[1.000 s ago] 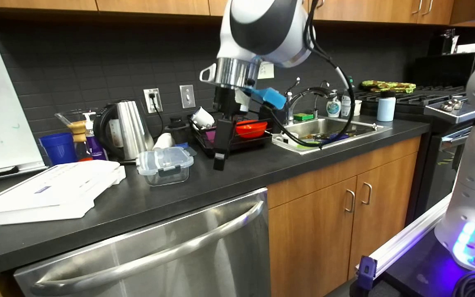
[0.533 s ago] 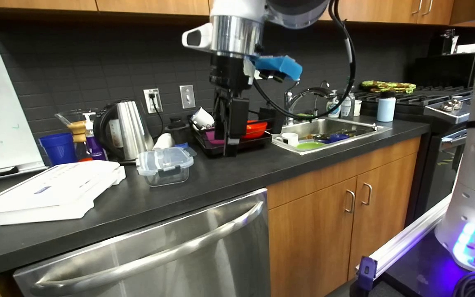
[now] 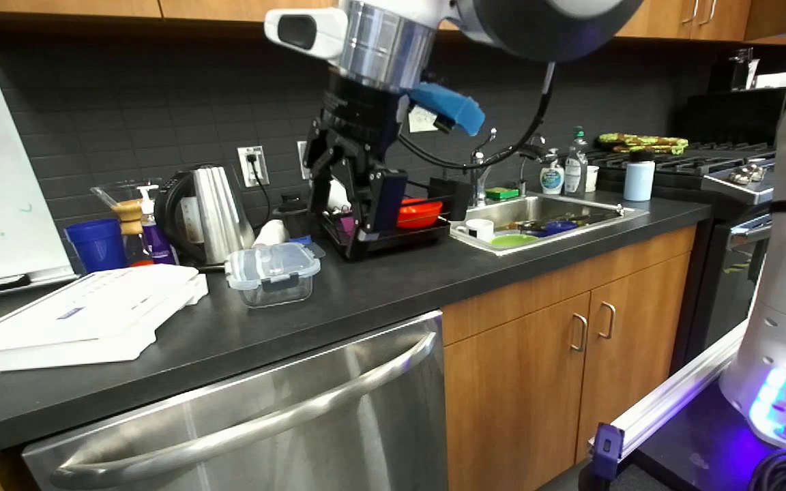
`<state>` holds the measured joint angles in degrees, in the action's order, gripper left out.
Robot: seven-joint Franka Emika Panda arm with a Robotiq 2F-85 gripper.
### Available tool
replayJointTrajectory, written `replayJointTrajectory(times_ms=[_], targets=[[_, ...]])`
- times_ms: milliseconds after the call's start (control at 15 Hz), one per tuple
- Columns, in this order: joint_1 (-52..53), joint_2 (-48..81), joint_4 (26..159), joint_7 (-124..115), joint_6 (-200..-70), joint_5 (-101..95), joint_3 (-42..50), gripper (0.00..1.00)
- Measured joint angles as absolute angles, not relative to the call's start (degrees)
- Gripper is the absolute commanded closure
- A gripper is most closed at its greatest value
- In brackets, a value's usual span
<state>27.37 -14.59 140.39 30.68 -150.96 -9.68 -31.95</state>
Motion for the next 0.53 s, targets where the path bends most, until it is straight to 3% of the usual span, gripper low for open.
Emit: replayJointTrajectory(times_ms=[533], targets=[[19.83, -12.09, 142.81, 23.27, -174.87, -29.07, -33.45, 0.0]])
